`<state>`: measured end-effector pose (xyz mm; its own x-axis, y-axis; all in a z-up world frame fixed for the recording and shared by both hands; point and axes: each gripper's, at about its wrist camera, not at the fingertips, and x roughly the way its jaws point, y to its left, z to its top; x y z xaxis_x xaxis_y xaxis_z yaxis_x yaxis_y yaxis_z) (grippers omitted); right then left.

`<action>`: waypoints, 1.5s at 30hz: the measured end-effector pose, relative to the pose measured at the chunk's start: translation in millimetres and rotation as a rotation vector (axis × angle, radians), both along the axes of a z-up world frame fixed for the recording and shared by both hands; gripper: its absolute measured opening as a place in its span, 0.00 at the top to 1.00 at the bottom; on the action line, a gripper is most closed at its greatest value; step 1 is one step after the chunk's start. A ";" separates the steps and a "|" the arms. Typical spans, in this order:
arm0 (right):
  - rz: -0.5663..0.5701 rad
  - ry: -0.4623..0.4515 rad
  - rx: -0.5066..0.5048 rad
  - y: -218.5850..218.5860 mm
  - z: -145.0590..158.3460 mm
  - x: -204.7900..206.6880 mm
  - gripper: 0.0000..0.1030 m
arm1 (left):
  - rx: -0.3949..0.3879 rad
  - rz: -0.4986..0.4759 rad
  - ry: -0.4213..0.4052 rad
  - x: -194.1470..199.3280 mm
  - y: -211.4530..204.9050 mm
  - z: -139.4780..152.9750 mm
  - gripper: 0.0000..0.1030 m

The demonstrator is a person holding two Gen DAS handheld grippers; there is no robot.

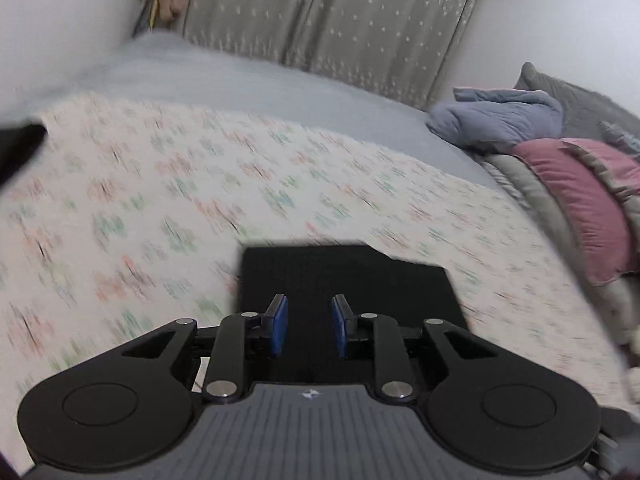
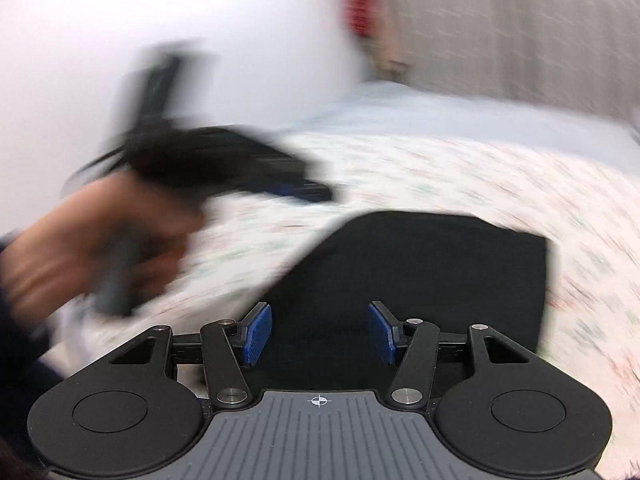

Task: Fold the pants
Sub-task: 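Move both open tools to the folded pants edge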

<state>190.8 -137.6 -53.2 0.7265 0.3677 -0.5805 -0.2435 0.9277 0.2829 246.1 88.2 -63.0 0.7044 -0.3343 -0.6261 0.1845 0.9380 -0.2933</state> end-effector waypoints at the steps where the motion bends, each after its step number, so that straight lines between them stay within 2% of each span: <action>1: -0.040 0.030 0.005 -7.8 -6.3 6.2 0.48 | -0.011 -0.005 0.013 -6.2 -3.4 -1.7 0.92; 4: -0.138 0.097 0.011 -22.4 -20.7 15.0 0.48 | 0.000 -0.019 0.036 -21.2 -16.8 -8.1 0.92; 6: -0.163 0.118 0.020 -26.5 -26.9 17.3 0.49 | 0.018 -0.034 0.053 -26.5 -23.4 -16.4 0.92; 10: -0.155 0.130 -0.021 -23.3 -38.6 21.6 0.49 | 0.149 -0.010 0.079 -16.2 -27.9 -45.3 0.95; 12: -0.151 0.134 -0.028 -24.1 -47.4 19.3 0.49 | 0.144 -0.008 0.080 -14.1 -22.2 -52.7 1.00; 17: -0.136 0.115 -0.083 -16.9 -52.7 19.8 0.48 | 0.113 -0.004 0.077 -16.8 -11.5 -51.4 1.00; 19: -0.148 0.127 -0.072 -21.2 -48.2 19.2 0.49 | 0.096 0.006 0.070 -20.4 -8.5 -47.1 1.00; 22: -0.195 0.092 -0.082 -32.2 -33.8 11.5 0.49 | 0.147 -0.010 0.017 -28.0 -10.7 -38.8 1.00; 24: -0.214 0.115 -0.071 -42.1 -36.4 13.3 0.49 | 0.173 -0.010 0.027 -25.0 -7.3 -43.5 1.00; 26: -0.229 0.170 -0.050 -48.2 -52.3 18.8 0.50 | 0.139 -0.015 0.058 -19.4 -0.8 -52.5 1.00; 30: -0.212 0.118 -0.162 -30.7 -58.0 16.5 0.49 | 0.108 -0.008 0.067 -17.8 5.1 -54.3 1.00; 36: -0.230 0.134 -0.085 -50.5 -50.9 15.7 0.51 | 0.022 0.022 0.071 -20.0 18.6 -47.6 1.00; 39: -0.310 0.132 -0.056 -65.9 -48.2 14.4 0.49 | 0.031 -0.008 0.000 -27.6 18.4 -35.1 1.00; 40: -0.343 0.130 -0.040 -71.8 -48.5 14.9 0.49 | 0.036 -0.013 0.001 -27.1 18.3 -35.2 1.00; 43: -0.370 0.184 0.010 -82.4 -61.3 21.4 0.49 | 0.037 -0.006 0.086 -16.8 19.1 -51.8 1.00; 45: -0.358 0.167 -0.043 -75.9 -62.7 21.7 0.49 | 0.046 0.001 0.085 -14.9 18.7 -55.3 1.00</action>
